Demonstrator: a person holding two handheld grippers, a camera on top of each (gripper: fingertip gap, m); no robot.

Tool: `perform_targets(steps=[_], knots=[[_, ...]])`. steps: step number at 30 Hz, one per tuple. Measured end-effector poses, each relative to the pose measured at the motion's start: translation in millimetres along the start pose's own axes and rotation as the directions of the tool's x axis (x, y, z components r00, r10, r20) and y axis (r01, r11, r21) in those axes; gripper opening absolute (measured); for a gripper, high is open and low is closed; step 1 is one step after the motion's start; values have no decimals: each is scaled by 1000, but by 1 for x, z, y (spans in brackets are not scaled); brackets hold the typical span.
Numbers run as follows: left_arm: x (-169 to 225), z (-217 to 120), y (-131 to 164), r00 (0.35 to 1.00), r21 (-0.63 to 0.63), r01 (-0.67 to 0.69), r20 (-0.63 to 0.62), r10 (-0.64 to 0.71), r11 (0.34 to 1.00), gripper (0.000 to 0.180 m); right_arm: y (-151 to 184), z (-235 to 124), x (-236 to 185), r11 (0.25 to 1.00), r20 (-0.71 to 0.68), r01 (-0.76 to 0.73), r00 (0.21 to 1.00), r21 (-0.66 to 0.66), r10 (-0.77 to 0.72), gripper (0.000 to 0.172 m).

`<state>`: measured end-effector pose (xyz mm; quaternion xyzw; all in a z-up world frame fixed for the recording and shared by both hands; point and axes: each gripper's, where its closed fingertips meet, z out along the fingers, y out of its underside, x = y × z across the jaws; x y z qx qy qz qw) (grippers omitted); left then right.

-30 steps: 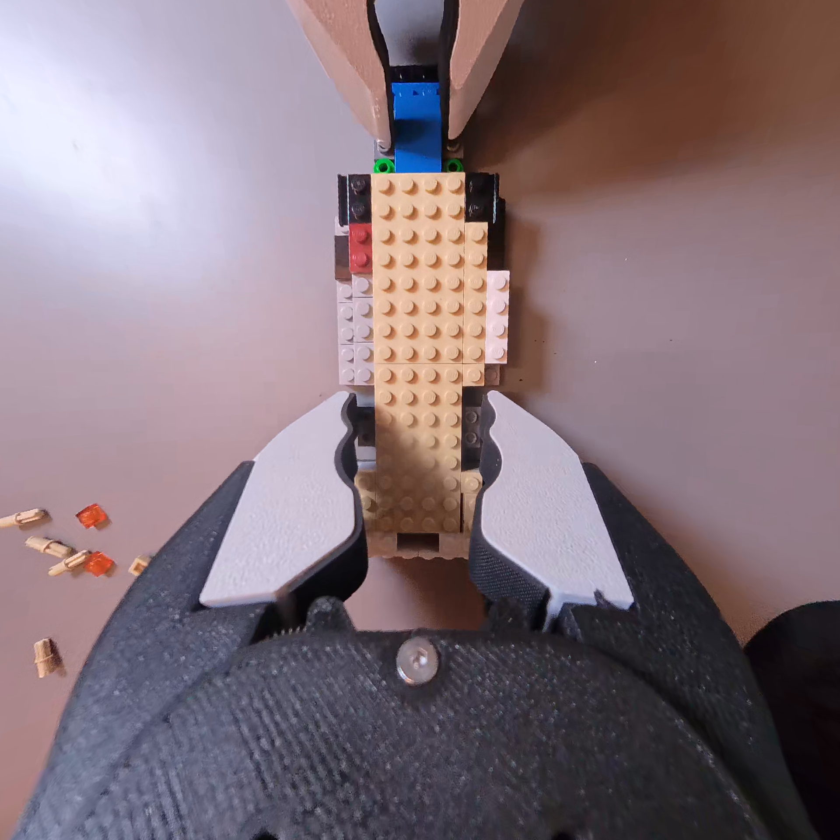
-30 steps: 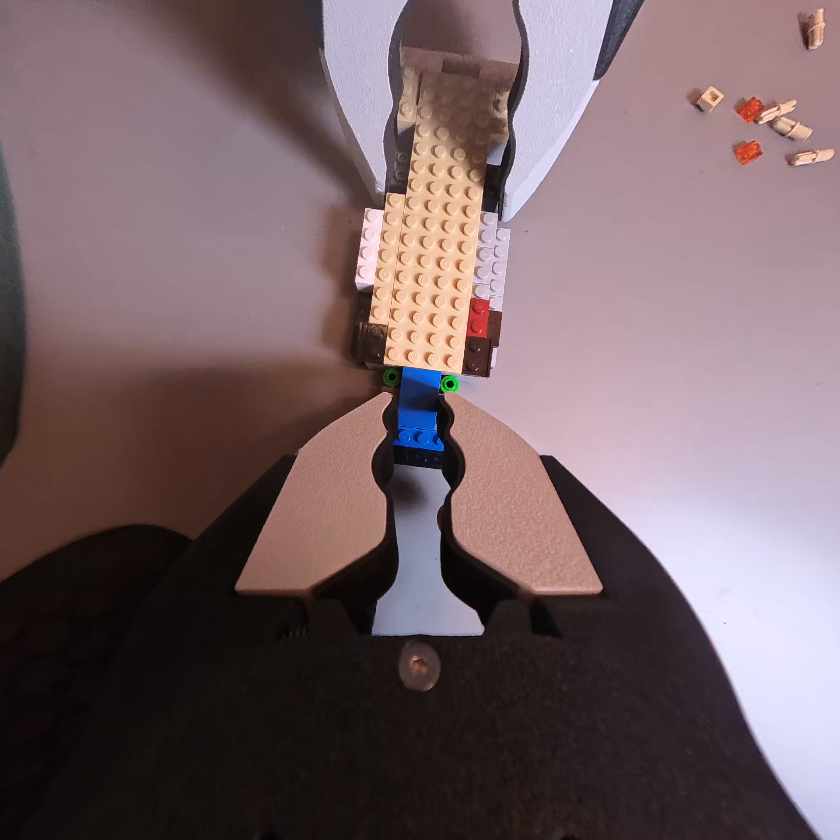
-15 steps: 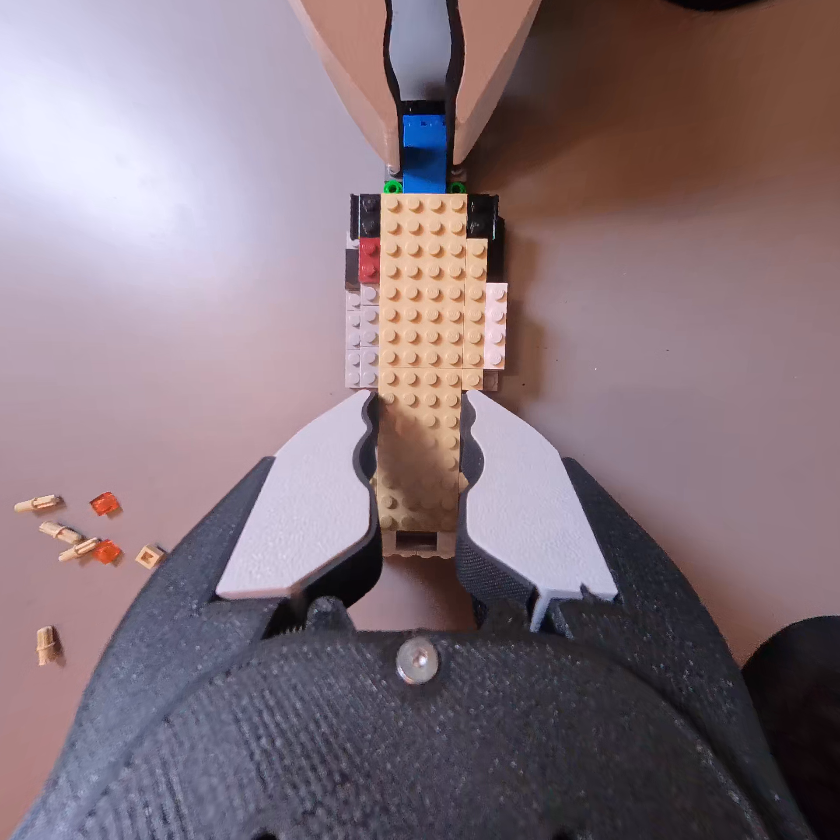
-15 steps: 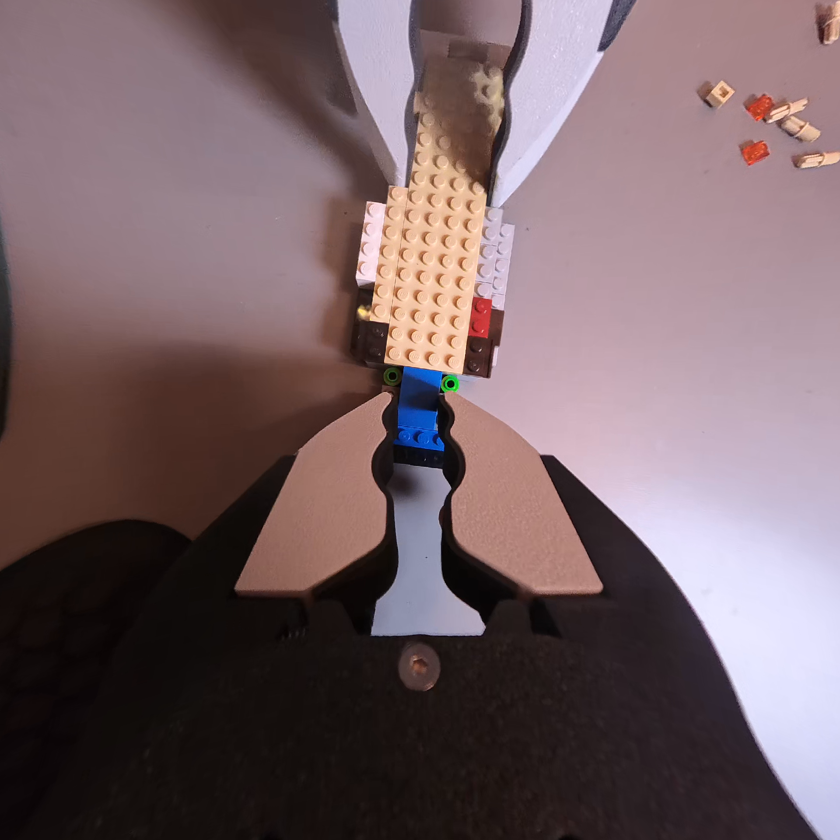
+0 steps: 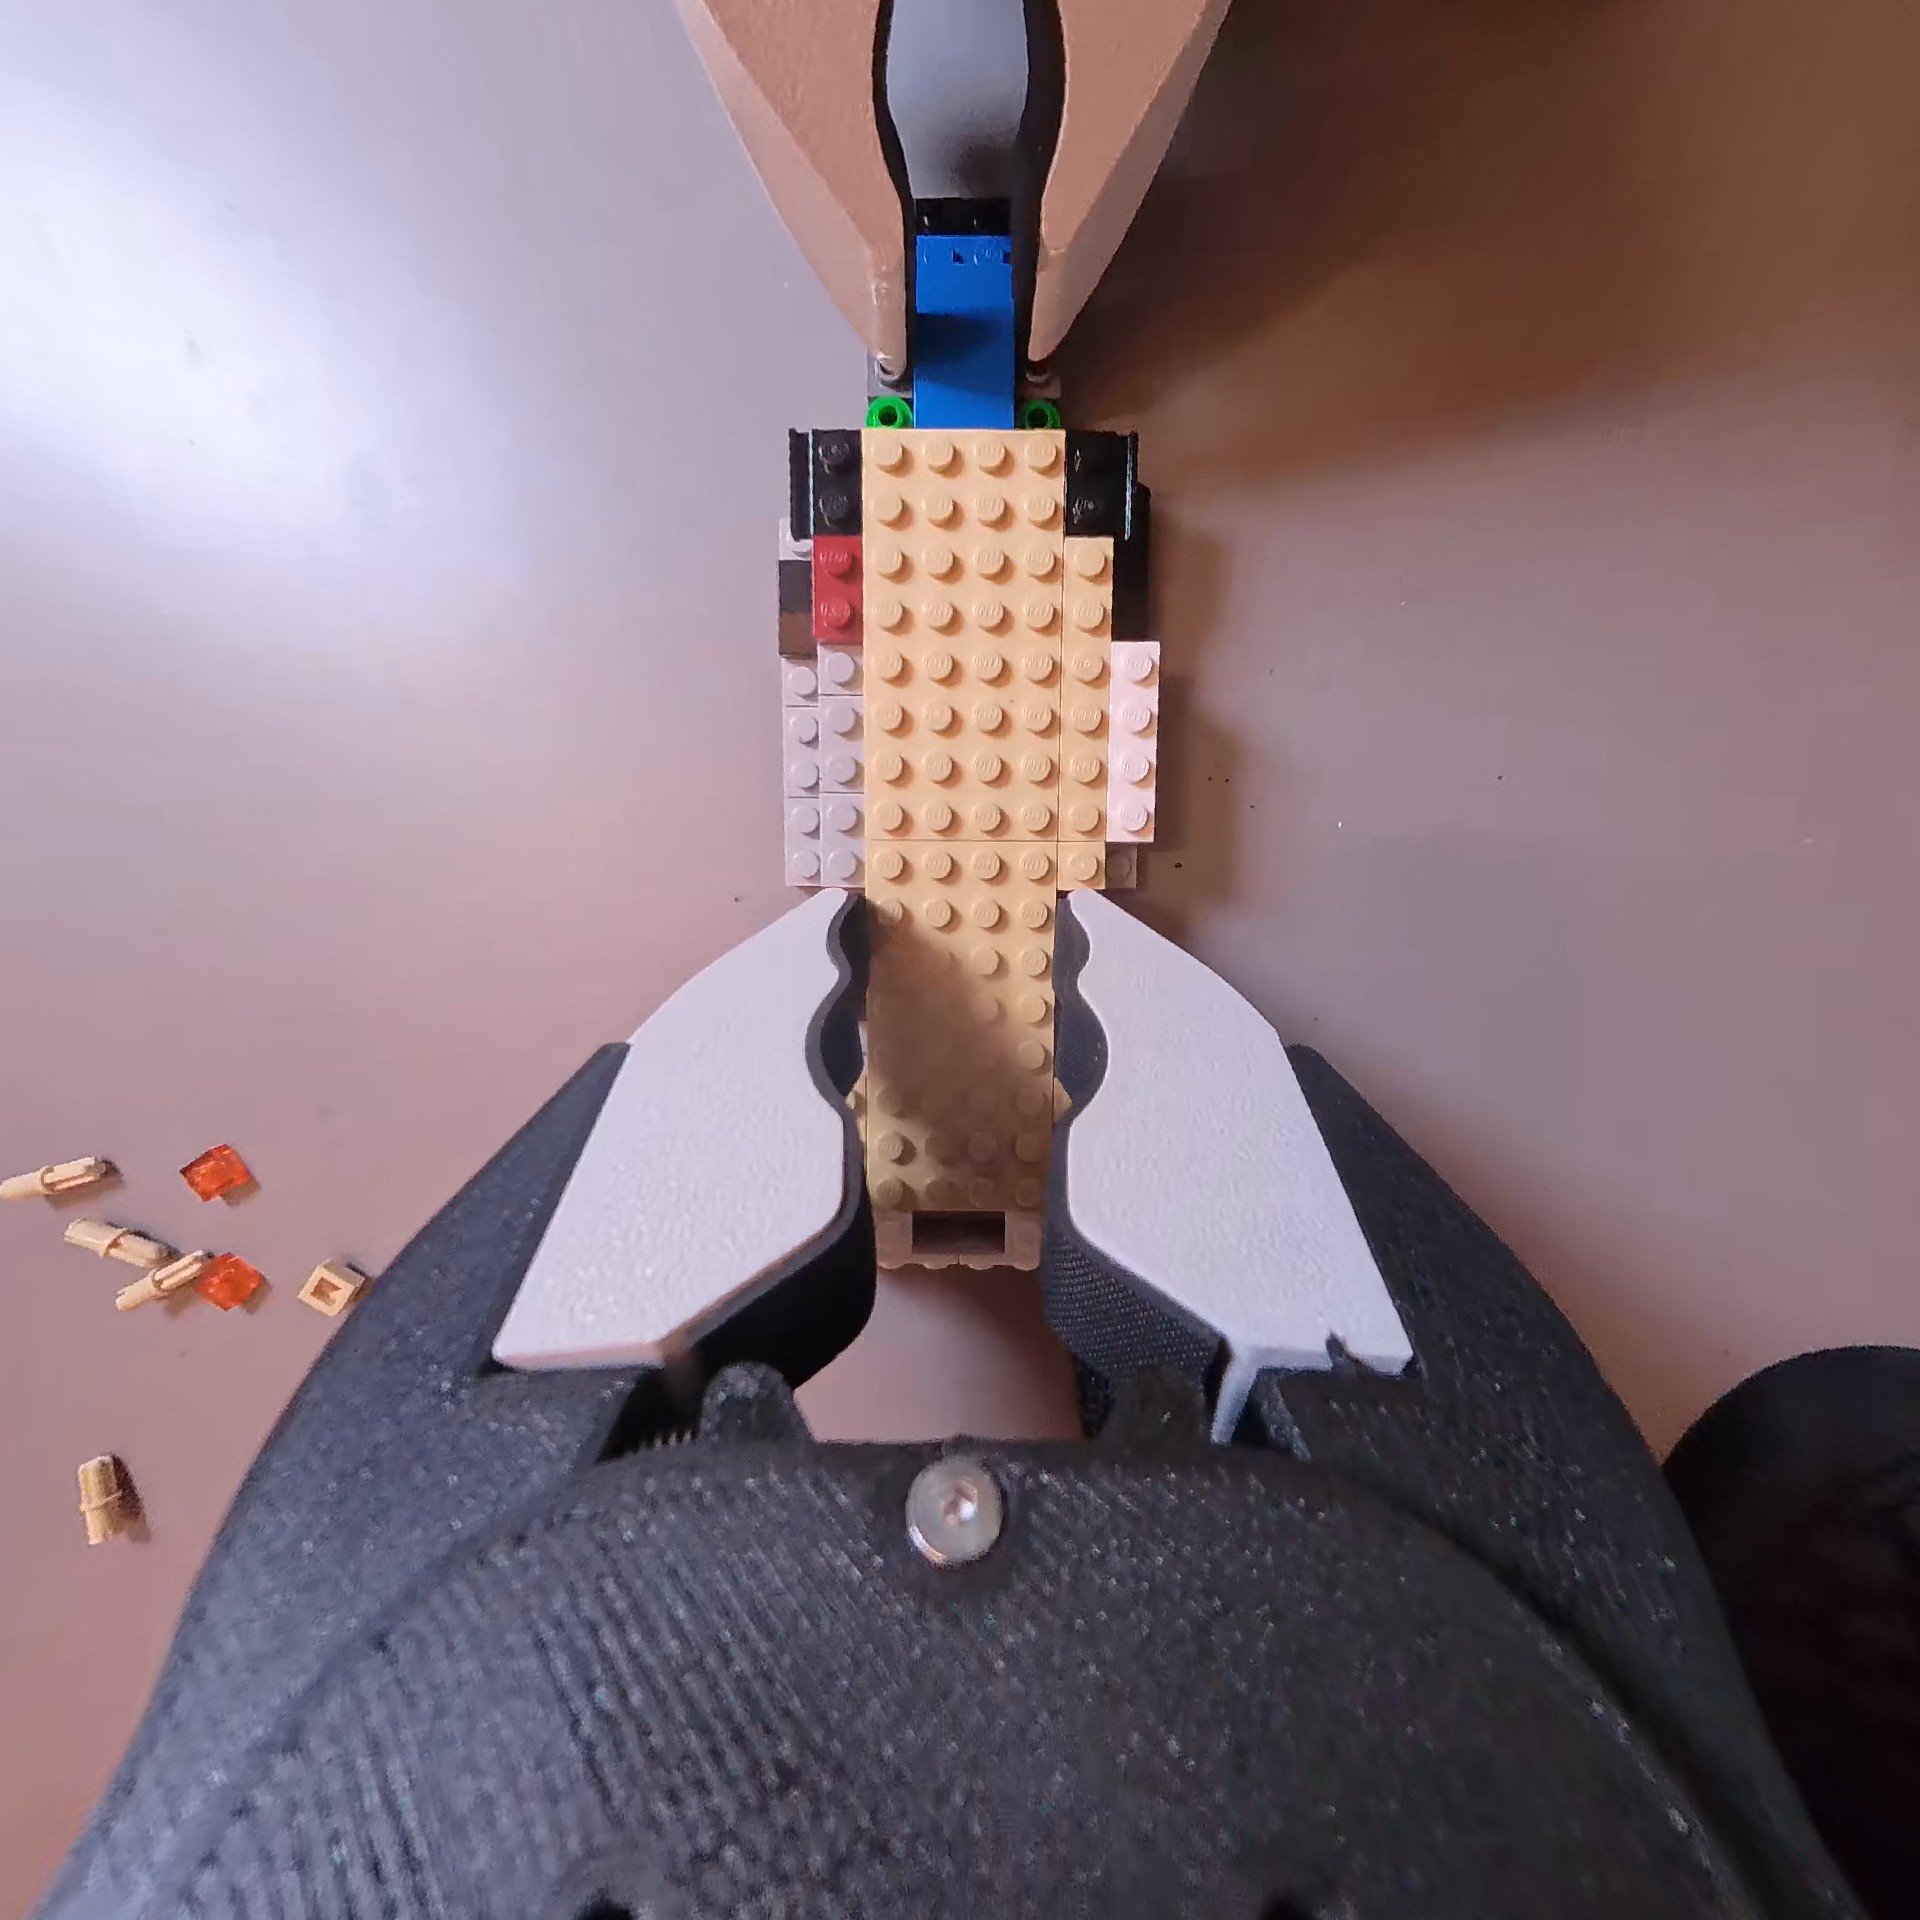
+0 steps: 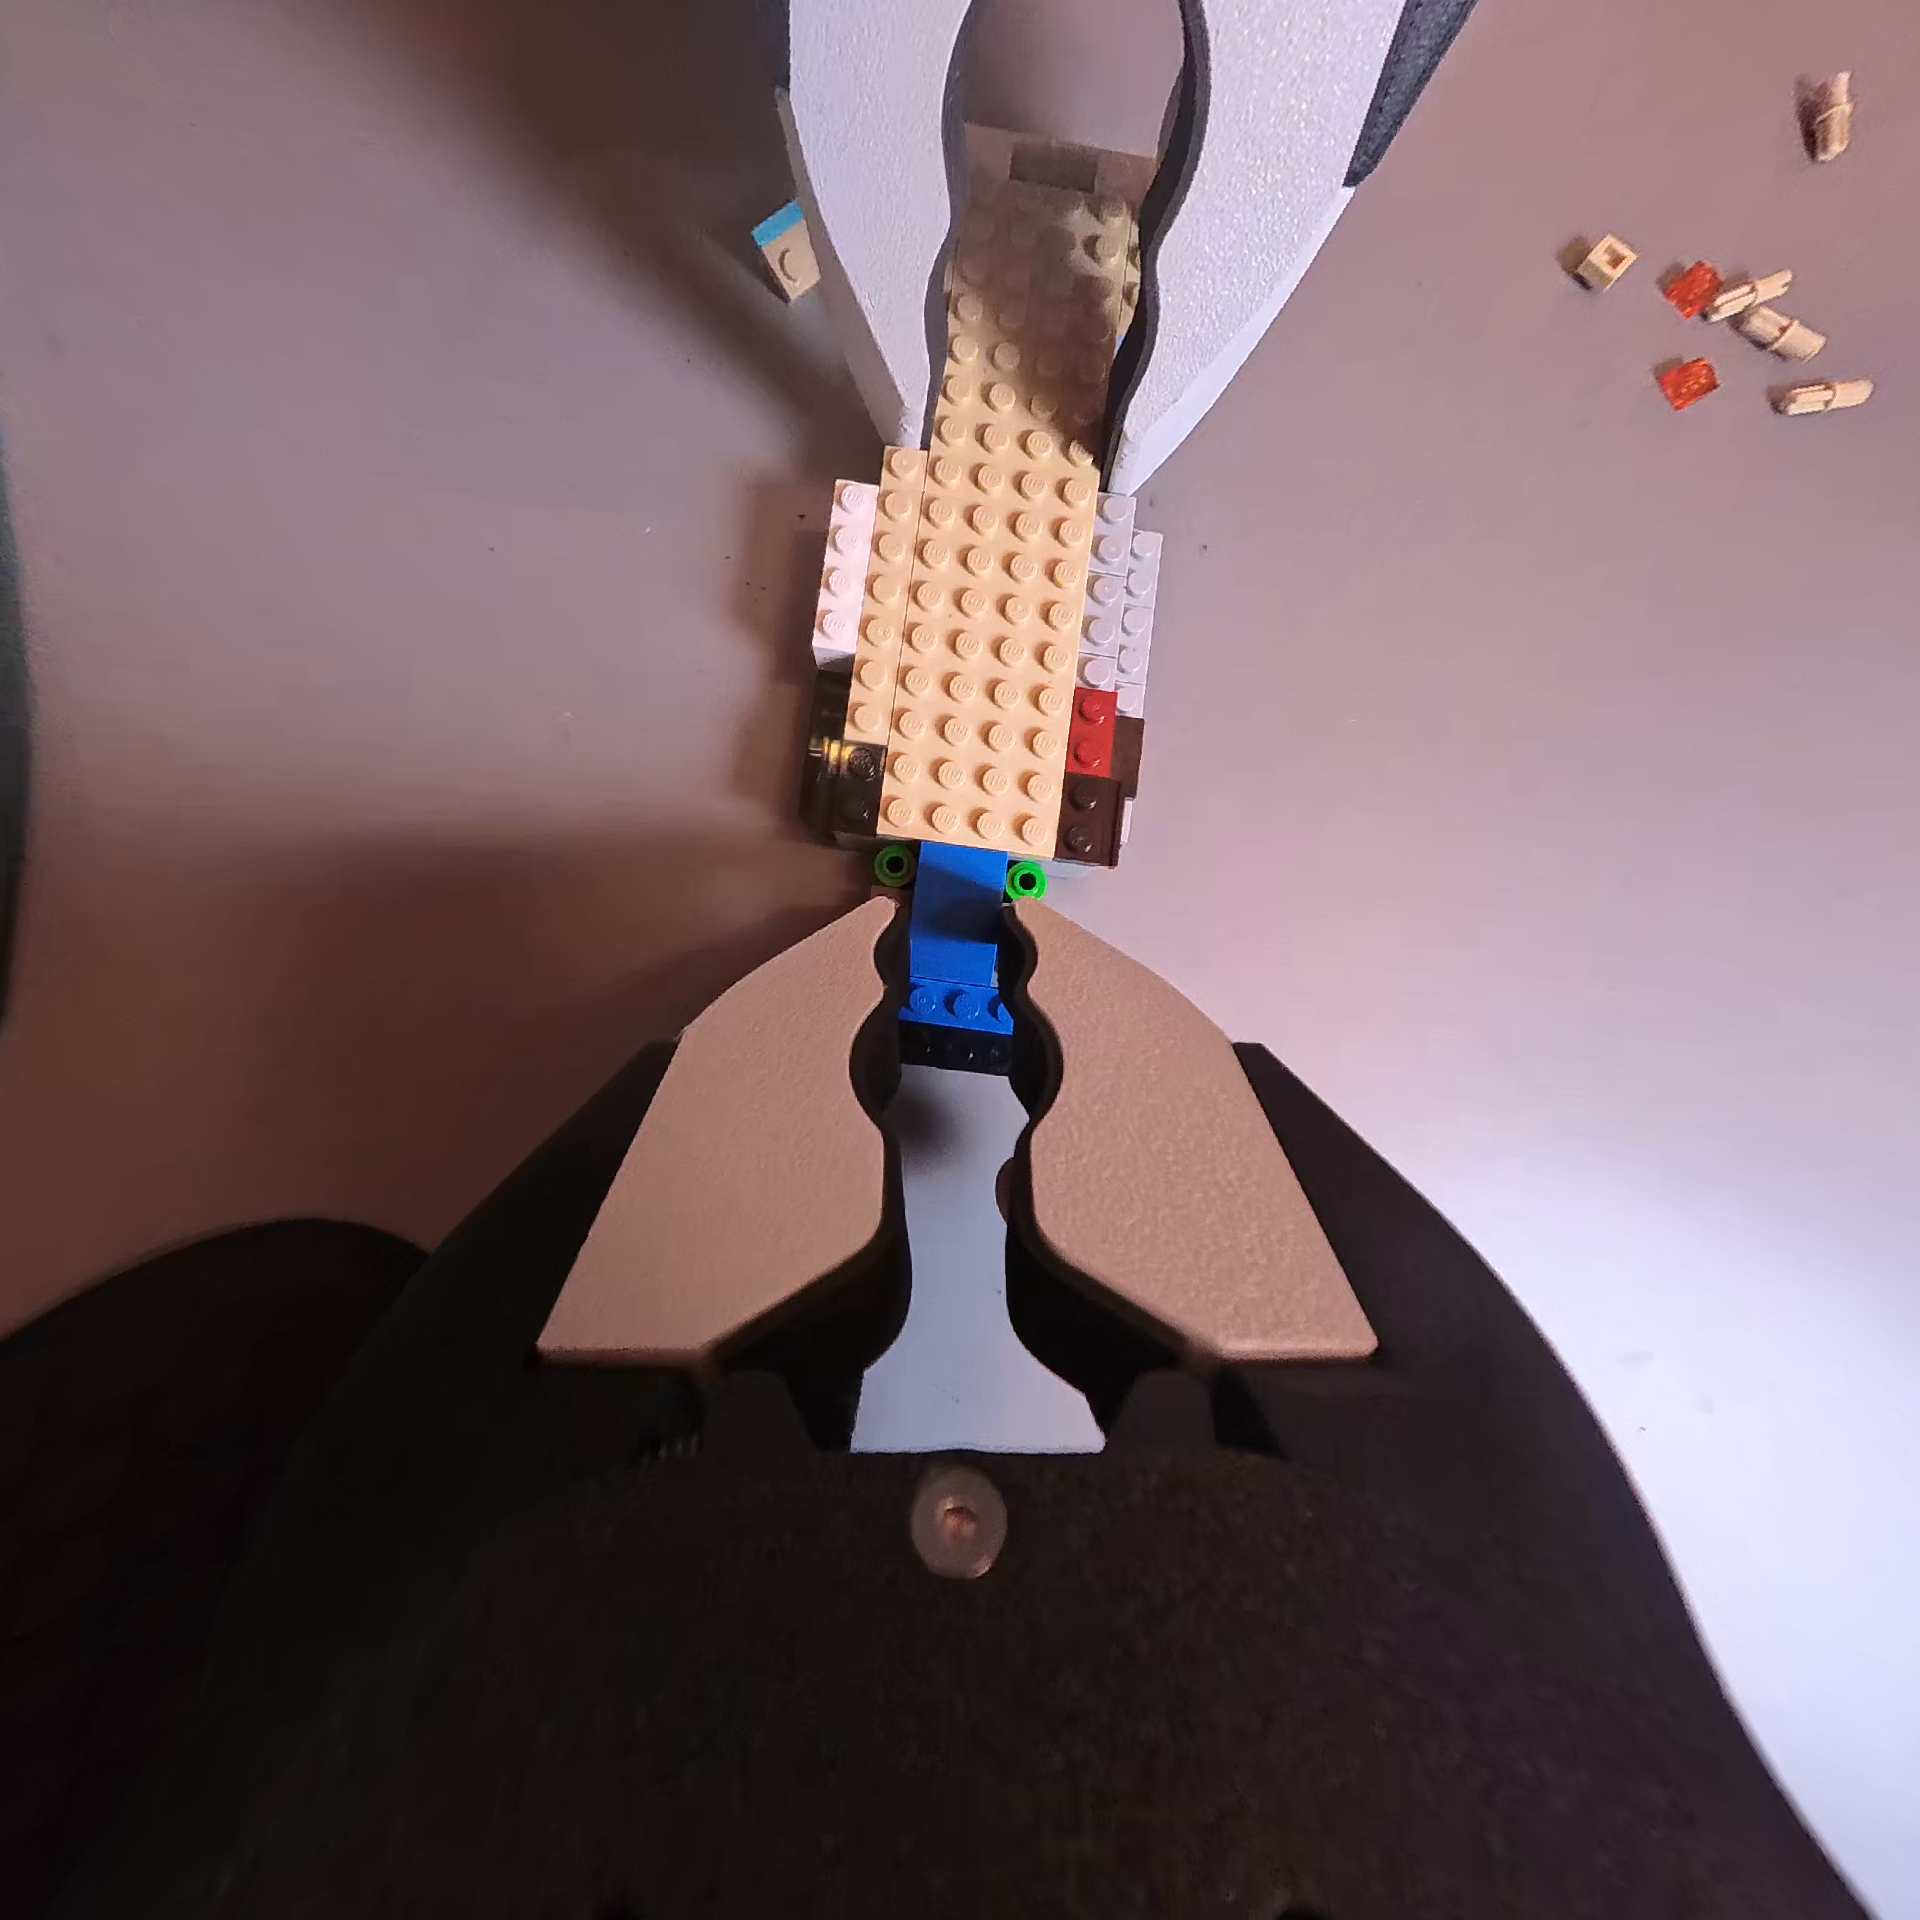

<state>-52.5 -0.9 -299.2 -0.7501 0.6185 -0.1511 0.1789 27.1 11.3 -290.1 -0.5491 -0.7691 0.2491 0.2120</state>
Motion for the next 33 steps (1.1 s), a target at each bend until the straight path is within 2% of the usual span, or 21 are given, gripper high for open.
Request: perform_targets(steps=[13,14,15,17,20,21,22,23,26,33], knots=[[-1,0,1,1000,-54,20,-8,-21,998,35,-5,-5,-1,973,-222,176,965,152,-140,14],[-2,0,1,999,-61,51,-7,-51,997,35,-11,-9,-2,962,-229,180,964,204,-132,0],[-2,0,1,999,-58,36,-10,-36,998,35,-16,-14,-3,955,-228,179,966,238,-124,0],[1,-1,3,1000,-62,2,-26,-4,998,35,-14,-18,-1,961,-235,183,963,208,-132,0],[3,-1,3,1000,-68,-5,-26,3,998,35,-8,-15,0,981,-176,75,983,178,-43,0],[3,-1,3,1000,-64,-3,-25,1,998,35,-6,-13,0,986,-149,30,989,167,-5,2],[3,-1,3,1000,-58,1,-22,-2,998,35,-2,-10,0,990,-106,-20,994,142,35,14],[3,-1,2,1000,-53,4,-19,-5,999,35,1,-7,-2,991,-66,-59,996,122,67,18],[3,-1,2,1000,-43,12,-12,-13,999,35,2,-3,-2,989,-3,-120,993,85,120,17],[4,-1,2,999,-32,46,-12,-46,998,35,2,0,0,994,-5,-81,997,-66,81,16]])
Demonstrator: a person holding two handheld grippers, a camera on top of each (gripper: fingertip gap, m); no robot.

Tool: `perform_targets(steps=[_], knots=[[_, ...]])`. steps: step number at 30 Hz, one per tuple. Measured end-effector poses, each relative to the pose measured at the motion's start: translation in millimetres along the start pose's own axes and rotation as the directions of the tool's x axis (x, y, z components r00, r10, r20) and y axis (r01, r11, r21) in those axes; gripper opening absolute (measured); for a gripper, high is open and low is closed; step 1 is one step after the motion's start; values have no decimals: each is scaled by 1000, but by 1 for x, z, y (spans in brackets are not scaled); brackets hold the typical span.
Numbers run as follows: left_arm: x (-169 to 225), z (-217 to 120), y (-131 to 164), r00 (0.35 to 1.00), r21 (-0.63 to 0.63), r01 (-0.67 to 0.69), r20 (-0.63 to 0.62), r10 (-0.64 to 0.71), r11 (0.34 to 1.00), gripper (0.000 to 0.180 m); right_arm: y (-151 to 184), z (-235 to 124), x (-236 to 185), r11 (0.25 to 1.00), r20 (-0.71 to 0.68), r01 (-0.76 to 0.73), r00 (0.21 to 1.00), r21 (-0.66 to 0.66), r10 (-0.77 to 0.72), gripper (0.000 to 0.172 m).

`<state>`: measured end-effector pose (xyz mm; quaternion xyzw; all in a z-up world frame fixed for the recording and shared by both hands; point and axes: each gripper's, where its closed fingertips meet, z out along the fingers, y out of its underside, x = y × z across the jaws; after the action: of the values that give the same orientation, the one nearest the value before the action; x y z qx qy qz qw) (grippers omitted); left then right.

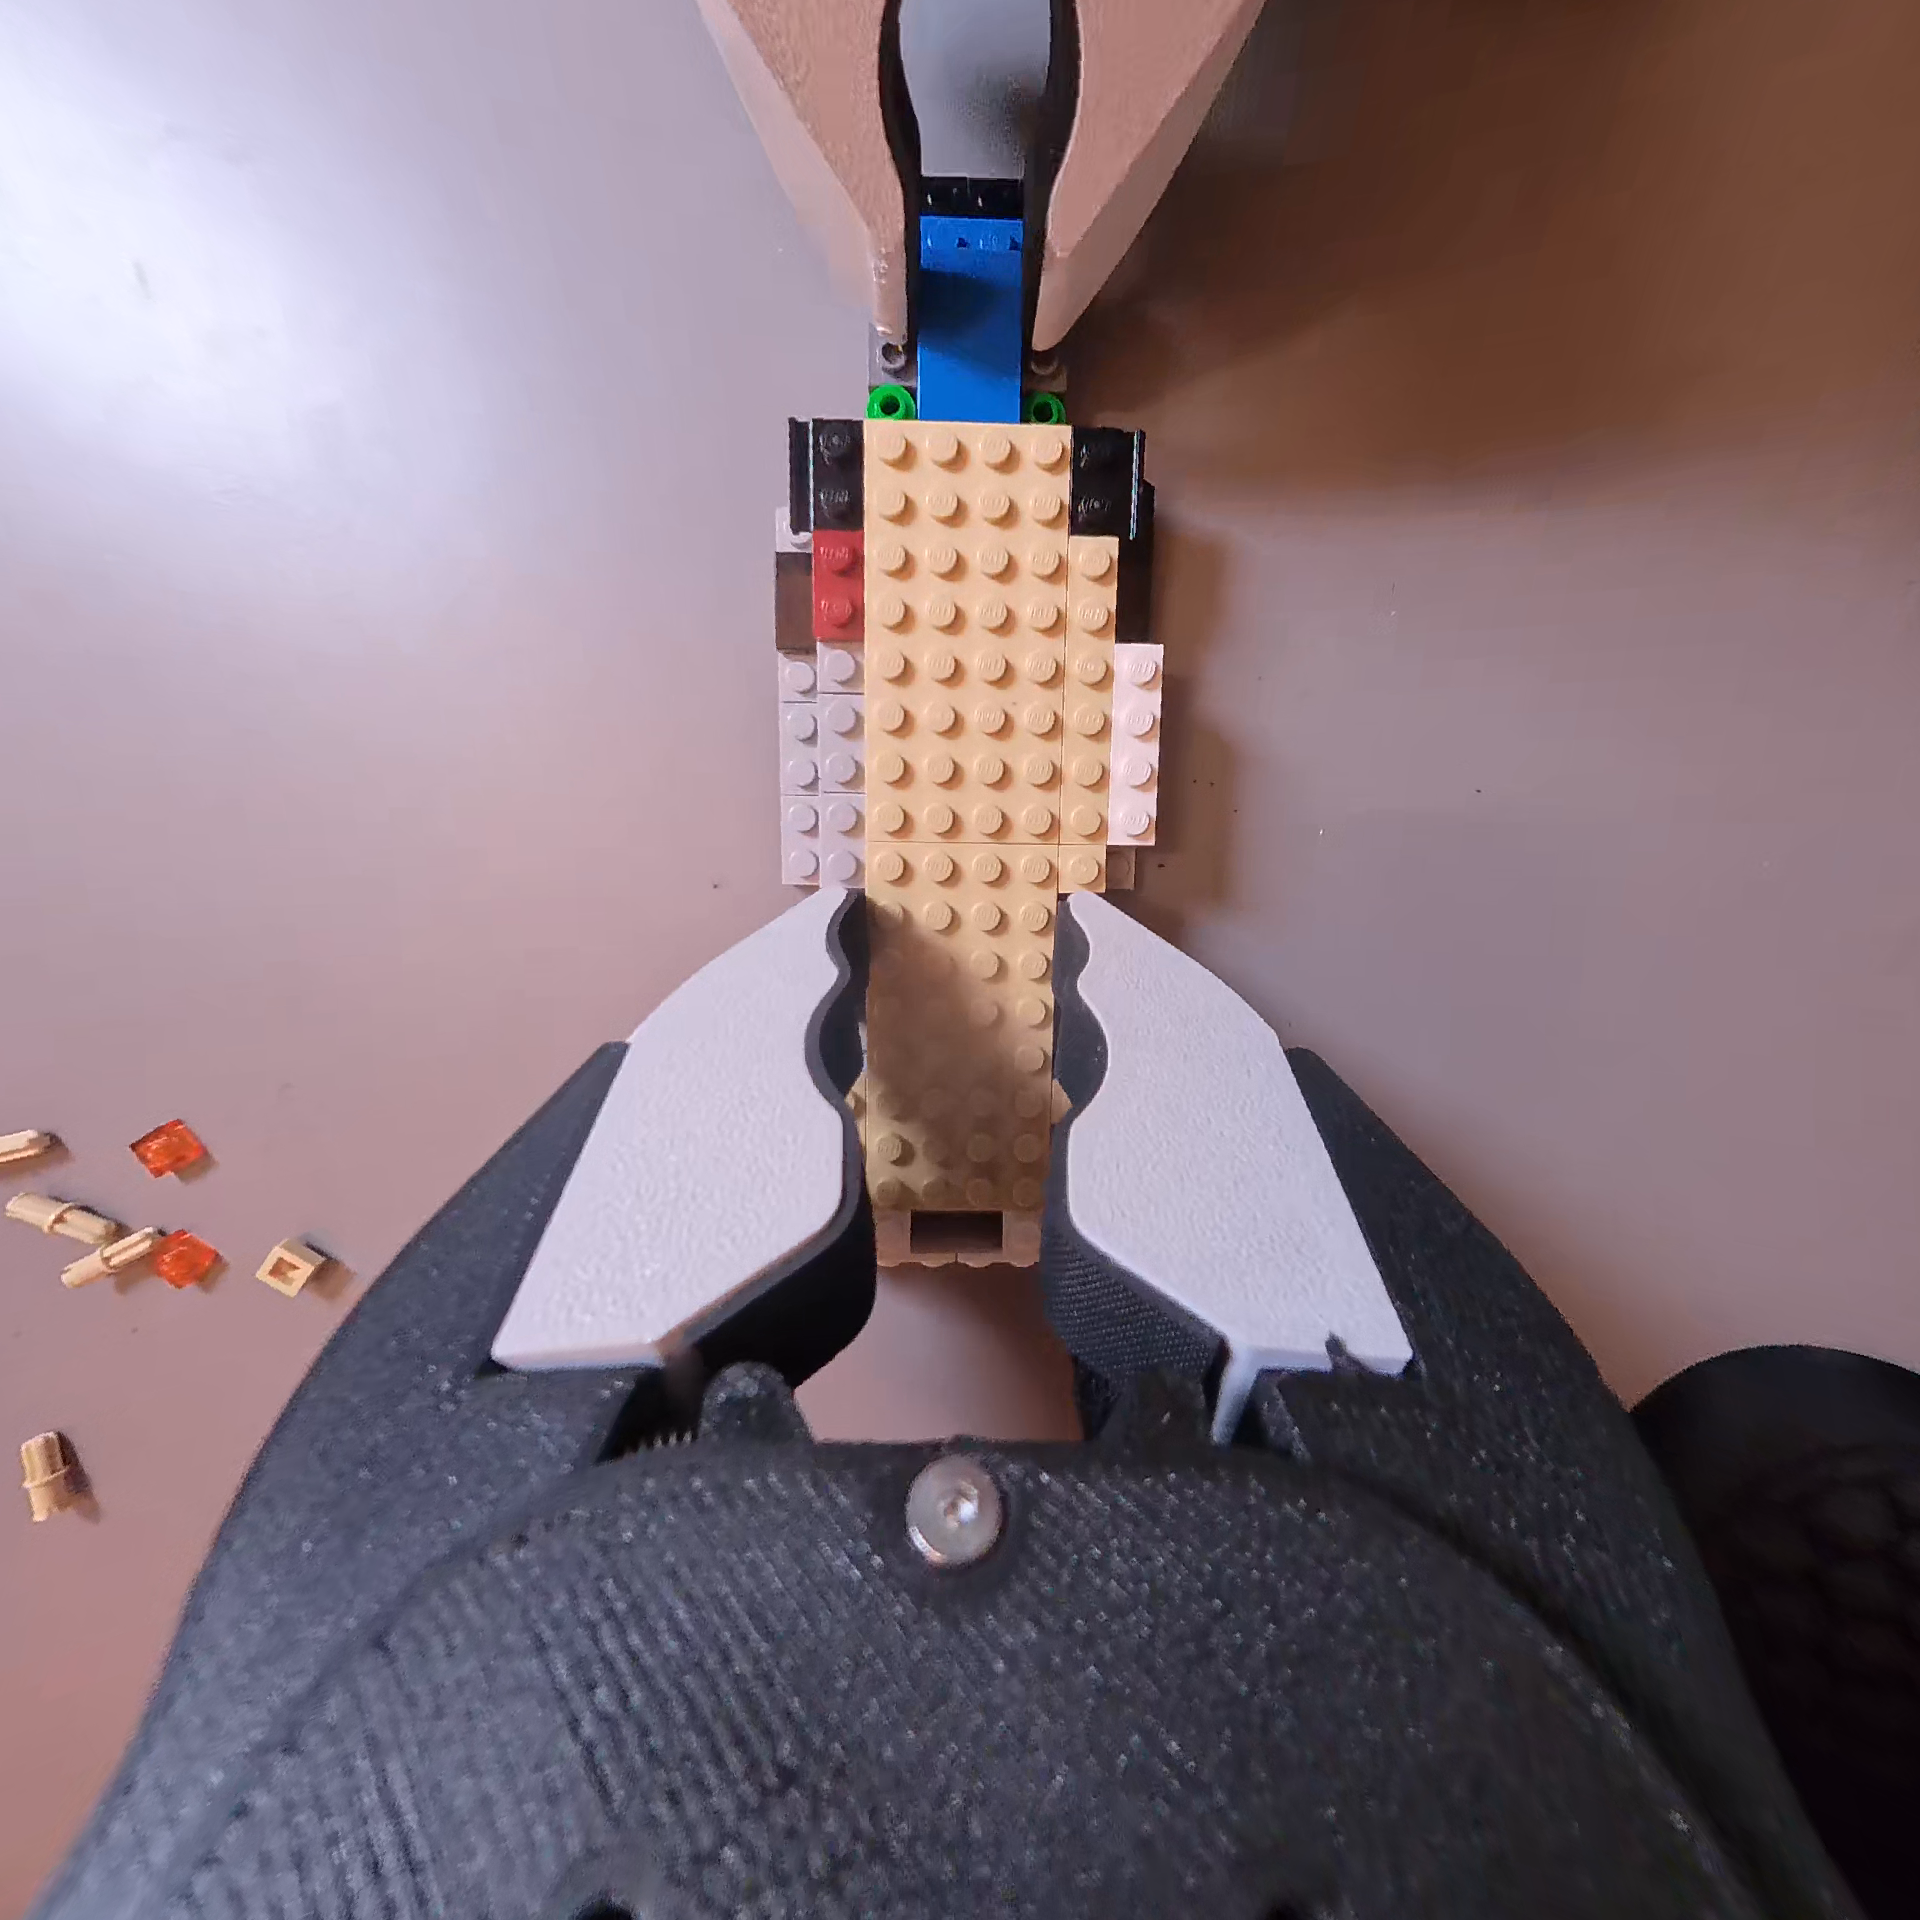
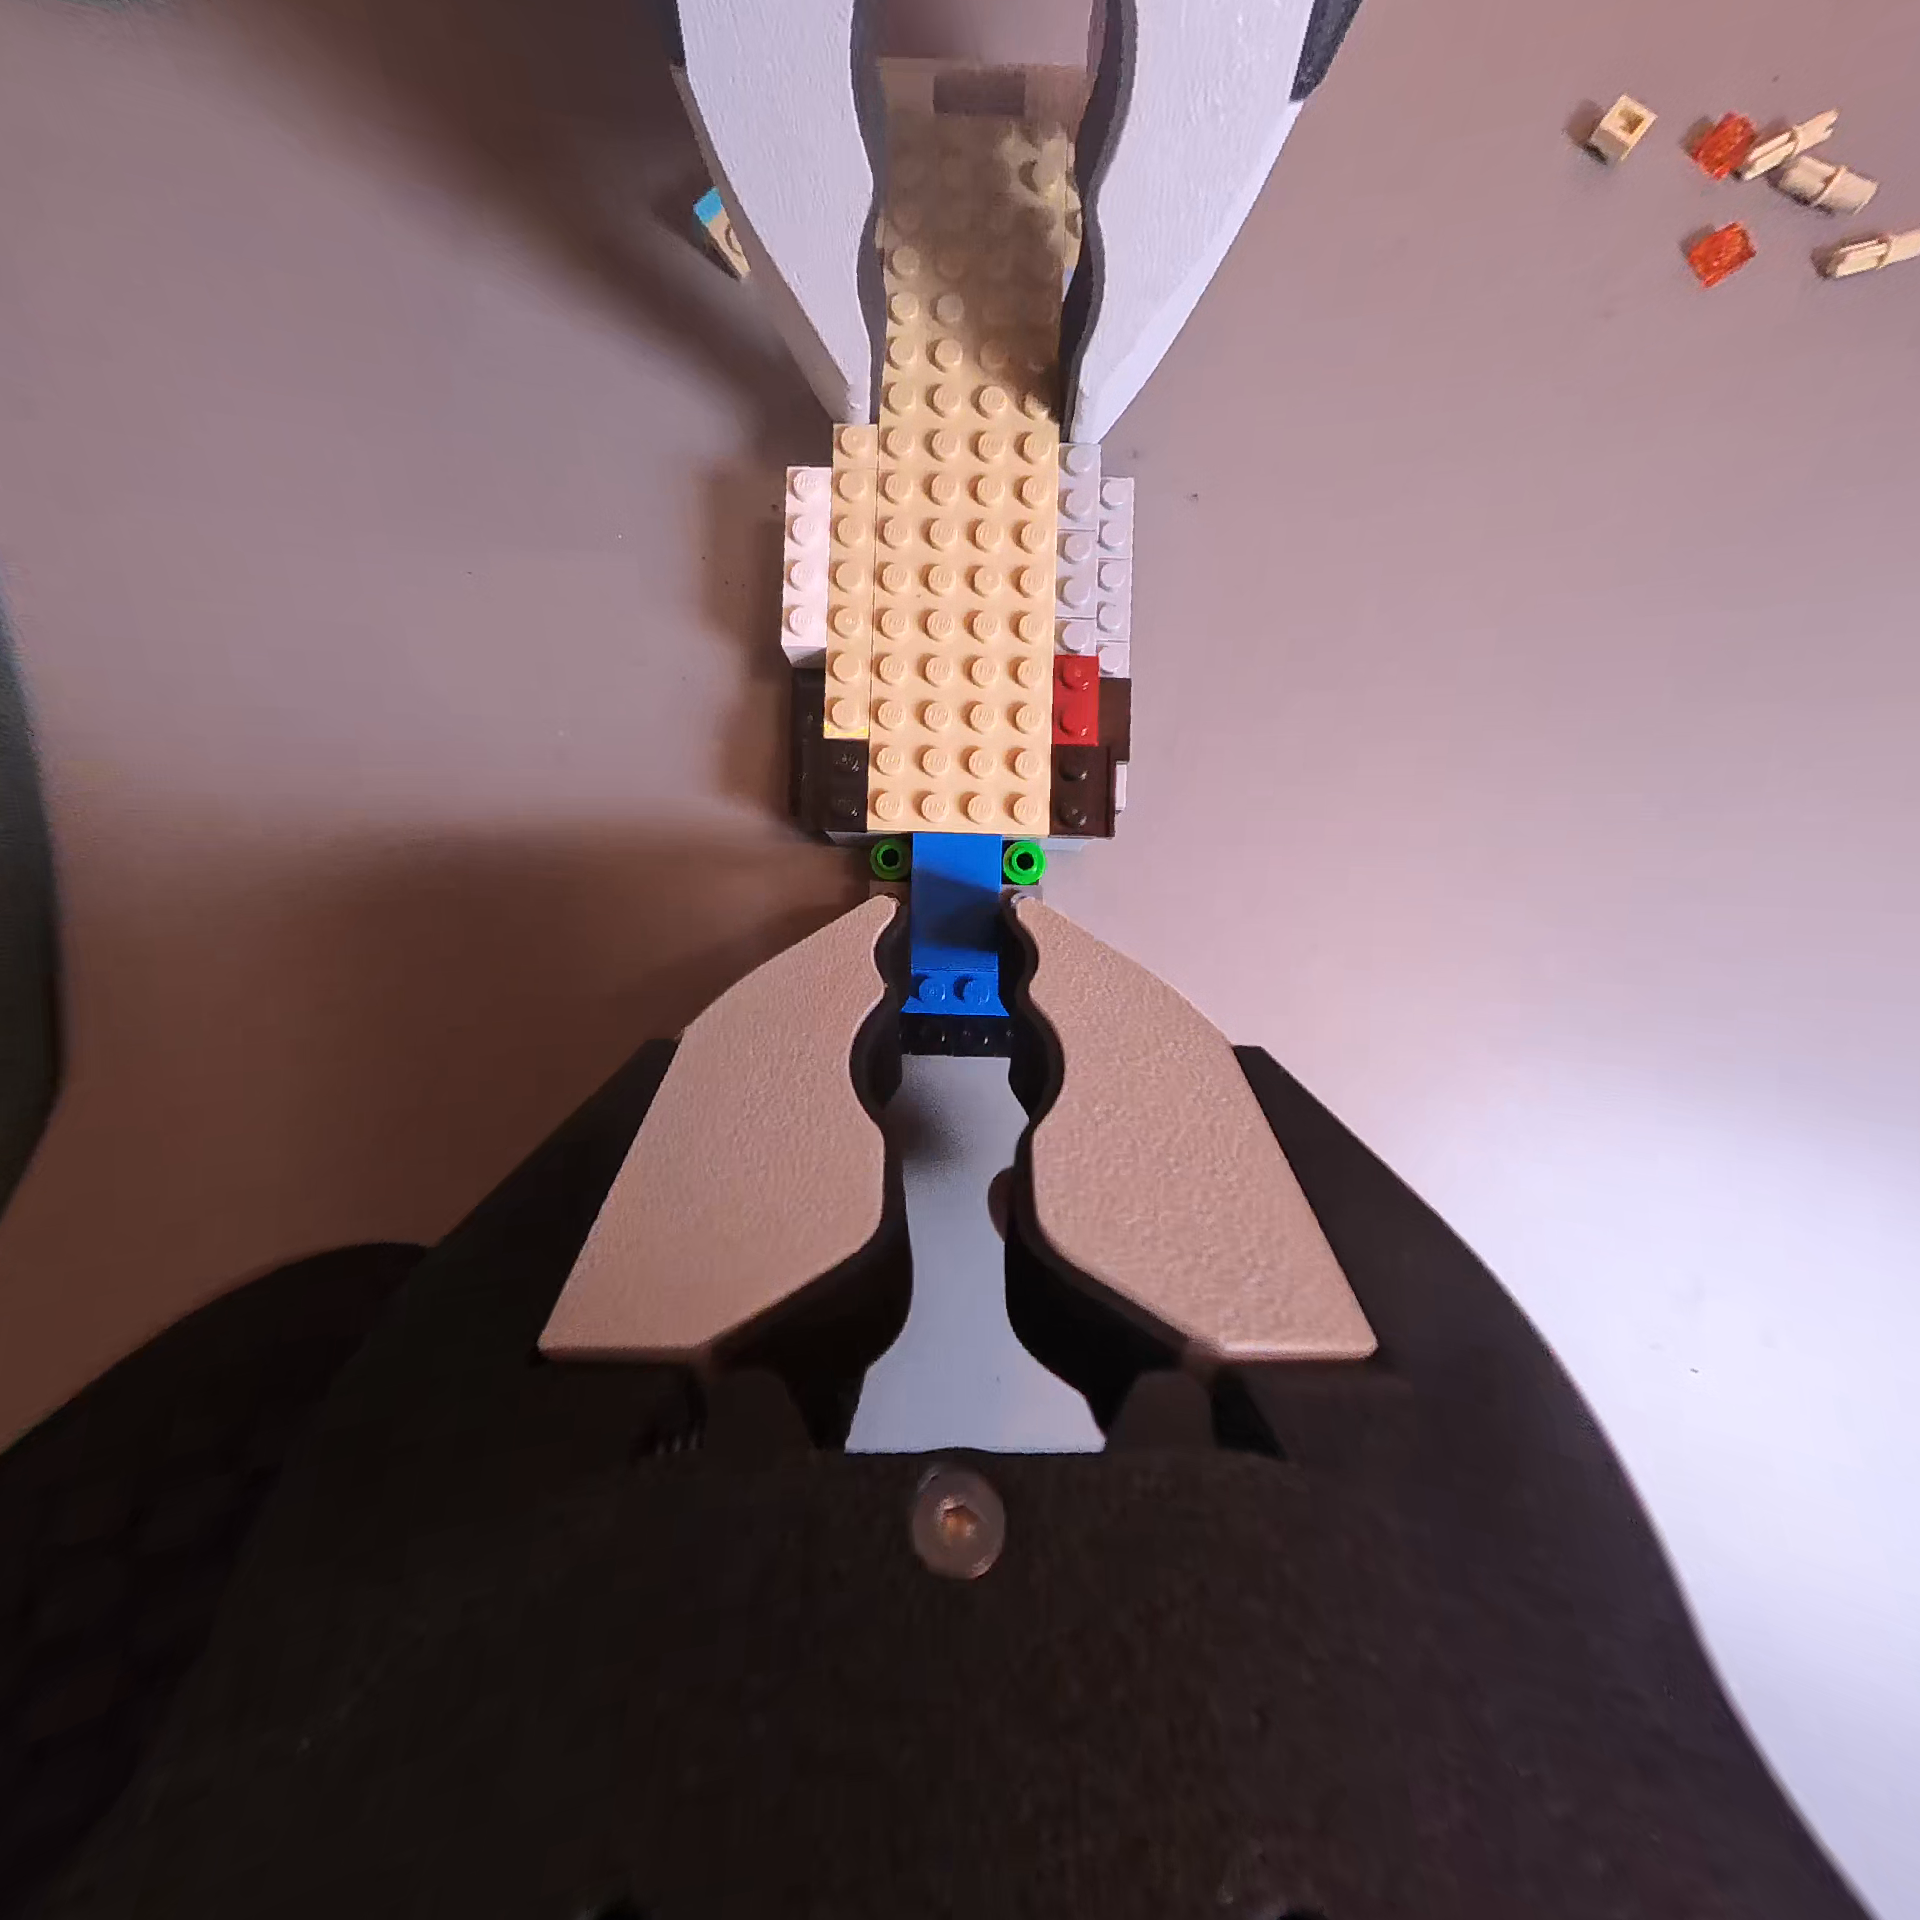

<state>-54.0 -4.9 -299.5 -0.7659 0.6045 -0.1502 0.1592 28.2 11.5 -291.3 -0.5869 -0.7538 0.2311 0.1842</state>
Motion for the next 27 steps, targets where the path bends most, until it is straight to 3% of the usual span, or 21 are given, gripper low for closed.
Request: perform_targets(steps=[10,19,21,23,25,27], knots=[[3,0,1,1000,-36,-12,-20,11,999,35,-16,-11,-12,935,-244,315,931,162,-271,15],[-4,0,-1,1000,-7,-31,-6,31,999,35,-23,-37,-7,915,-141,45,990,401,13,16],[-10,1,-4,1000,7,-28,11,28,1000,35,-20,-40,-3,888,-67,-60,993,455,101,16],[-20,2,-9,999,42,-25,42,23,999,35,-25,-48,-7,810,110,-226,974,540,199,16],[-29,1,-15,996,90,-33,81,26,995,48,-35,-64,-8,652,359,-455,888,606,286,16],[-31,-10,-29,997,190,-21,81,6,981,51,-41,-84,-5,475,595,-658,745,584,301,16]])
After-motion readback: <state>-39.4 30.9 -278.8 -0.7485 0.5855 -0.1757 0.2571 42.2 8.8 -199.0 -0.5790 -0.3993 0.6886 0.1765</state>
